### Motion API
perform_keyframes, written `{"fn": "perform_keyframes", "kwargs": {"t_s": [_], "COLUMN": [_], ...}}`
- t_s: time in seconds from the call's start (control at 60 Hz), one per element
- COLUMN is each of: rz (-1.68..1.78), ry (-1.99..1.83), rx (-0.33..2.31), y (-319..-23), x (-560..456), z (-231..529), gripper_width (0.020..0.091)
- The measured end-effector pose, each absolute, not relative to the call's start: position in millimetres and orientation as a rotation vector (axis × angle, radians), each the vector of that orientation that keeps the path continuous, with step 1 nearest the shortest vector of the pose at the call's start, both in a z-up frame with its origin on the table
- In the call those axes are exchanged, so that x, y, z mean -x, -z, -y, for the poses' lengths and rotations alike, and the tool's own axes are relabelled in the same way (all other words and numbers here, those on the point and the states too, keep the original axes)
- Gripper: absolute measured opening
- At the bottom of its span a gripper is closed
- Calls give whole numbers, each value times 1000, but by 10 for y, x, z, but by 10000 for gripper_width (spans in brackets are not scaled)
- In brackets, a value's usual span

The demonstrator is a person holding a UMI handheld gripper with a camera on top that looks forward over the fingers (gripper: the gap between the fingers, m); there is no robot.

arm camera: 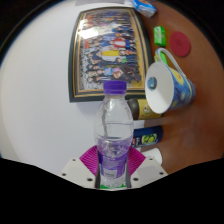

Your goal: Pour water

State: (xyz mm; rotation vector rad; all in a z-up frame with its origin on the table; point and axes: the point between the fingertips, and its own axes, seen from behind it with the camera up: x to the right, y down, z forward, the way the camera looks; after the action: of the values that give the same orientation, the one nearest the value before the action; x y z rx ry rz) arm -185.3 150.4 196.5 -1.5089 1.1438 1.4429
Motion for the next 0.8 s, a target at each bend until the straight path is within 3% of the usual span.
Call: {"fn": "perform_keyframes", "kwargs": {"t_s": [0.2, 0.4, 0.483, 0.6, 0.8], "rz": [-726, -369, -272, -156, -87], "ry": [-1019, -580, -381, -137, 13], "rx": [1651, 1615, 1589, 1597, 1697], "y": [-2439, -3071, -3177, -3000, -2100], "x": [1377, 592, 131, -462, -1032], "z": [-1541, -1579, -1619, -1700, -1849], "gripper_width": [342, 342, 340, 339, 341]}}
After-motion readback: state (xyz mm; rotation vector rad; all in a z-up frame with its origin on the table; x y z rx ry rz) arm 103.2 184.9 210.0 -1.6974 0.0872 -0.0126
